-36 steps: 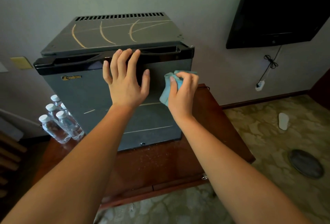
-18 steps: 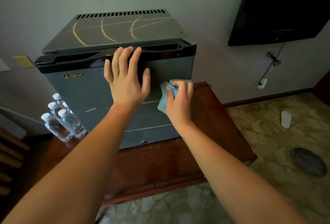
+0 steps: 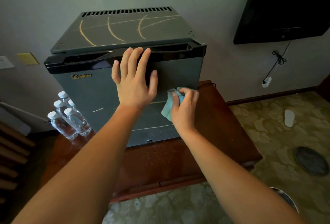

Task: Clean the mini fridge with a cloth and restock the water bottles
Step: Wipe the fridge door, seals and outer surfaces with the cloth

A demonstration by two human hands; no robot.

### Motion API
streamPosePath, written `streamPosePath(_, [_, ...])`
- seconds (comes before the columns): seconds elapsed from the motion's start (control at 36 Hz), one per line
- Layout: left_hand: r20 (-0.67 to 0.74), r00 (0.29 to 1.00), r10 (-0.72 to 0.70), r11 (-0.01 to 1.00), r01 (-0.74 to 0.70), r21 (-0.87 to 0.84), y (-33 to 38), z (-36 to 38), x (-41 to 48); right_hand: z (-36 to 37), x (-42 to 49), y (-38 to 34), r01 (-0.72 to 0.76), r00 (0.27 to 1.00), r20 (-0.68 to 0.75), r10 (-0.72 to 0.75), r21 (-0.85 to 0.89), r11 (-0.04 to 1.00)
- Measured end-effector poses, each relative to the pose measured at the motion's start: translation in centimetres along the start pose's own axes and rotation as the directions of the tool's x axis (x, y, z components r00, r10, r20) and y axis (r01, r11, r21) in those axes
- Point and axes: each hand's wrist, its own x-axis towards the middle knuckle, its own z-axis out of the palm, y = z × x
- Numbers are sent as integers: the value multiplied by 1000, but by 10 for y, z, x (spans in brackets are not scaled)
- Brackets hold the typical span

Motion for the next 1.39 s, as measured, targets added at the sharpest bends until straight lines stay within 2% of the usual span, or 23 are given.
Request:
streamPosePath(0.08, [4,1000,1,1000,-1,5,-2,-2,2,1,11,-27,15,998,-67,-9,92,996])
streamPosePath(0.17, [15,998,64,998,-64,1,-9,-7,3,7,20,-57,46,983,-182,-14,176,983])
streamPosePath(0.22, [10,993,114,993,-114,-41,-20,-12,-1,15,19,-70,-3,962,-264,66,234,972])
streamPosePath(0.28, [-1,995,104,991,-103,-83,-37,-20,-12,24,11,-77,-49,938,-318,136,267,962])
streamPosePath(0.39, [86,996,10,997,-3,-79,-80,-37,-47,46,-12,-79,-58,928,-339,156,282,958])
streamPosePath(0.47, [156,987,27,999,-22,-34,-110,-44,-63,67,-27,-81,-96,915,-348,205,305,948])
streamPosePath(0.56, [142,989,41,996,-30,-79,-134,-44,-71,89,-44,-85,-129,920,-317,231,311,942])
streamPosePath(0.67, [27,998,-49,973,54,-223,-165,-41,-81,122,-69,-99,-103,933,-304,192,285,953])
streamPosePath(0.72, [23,992,-125,956,127,-266,-177,-40,-84,137,-81,-105,-81,942,-293,165,279,957])
streamPosePath(0.78, [79,977,-199,909,214,-357,-186,-38,-85,150,-91,-111,-48,951,-281,124,264,963])
streamPosePath(0.89, [273,926,-260,724,374,-580,-194,-27,-86,171,-106,-108,80,964,-263,-28,191,978])
streamPosePath(1.0, [238,933,-269,653,359,-667,-195,-9,-96,187,-124,-87,184,963,-218,-158,106,977])
streamPosePath(1.08, [234,928,-288,587,365,-723,-196,0,-104,196,-135,-78,196,959,-224,-172,89,977])
streamPosePath(1.19, [174,910,-377,622,387,-680,-201,3,-107,205,-138,-83,199,947,-274,-166,97,975])
streamPosePath(1.39, [252,907,-339,500,400,-768,-209,5,-107,210,-141,-82,294,941,-183,-283,37,955])
